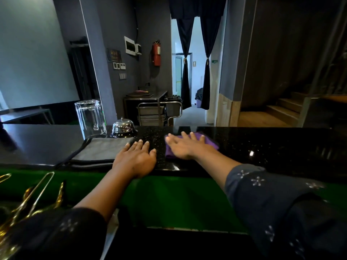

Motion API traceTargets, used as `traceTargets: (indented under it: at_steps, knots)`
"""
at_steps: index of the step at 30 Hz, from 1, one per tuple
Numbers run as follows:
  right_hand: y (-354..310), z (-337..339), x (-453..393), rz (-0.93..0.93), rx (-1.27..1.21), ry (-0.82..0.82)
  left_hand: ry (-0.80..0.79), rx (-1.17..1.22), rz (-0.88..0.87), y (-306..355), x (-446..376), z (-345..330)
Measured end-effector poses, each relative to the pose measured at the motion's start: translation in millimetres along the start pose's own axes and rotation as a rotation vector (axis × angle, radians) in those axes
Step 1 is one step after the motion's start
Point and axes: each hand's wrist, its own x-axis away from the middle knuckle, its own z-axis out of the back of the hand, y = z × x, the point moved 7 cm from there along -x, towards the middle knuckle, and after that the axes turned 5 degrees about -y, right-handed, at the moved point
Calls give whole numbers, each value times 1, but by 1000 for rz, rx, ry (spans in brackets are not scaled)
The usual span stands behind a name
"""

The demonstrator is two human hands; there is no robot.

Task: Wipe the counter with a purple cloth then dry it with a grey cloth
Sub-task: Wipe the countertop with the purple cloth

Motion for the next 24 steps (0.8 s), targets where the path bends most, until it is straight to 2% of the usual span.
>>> traceTargets:
  at_steps: [4,8,13,16,21,24]
  knots:
    - [-21,-9,34,79,4,-12,-17,3,2,-1,2,0]
    - [33,-6,57,90,39,4,-31,7,-26,-3,3,-1]
    - [178,20,85,-239,34,64,-12,14,-33,-4,2,-2]
    - [224,29,99,-396,18,73,25,14,-34,-2,-1,-3]
    - [203,31,93,-480,-33,93,32,8,-37,-2,-4,-3]
    - [160,29,78,-429,3,90,15,7,-41,0,-1,-2]
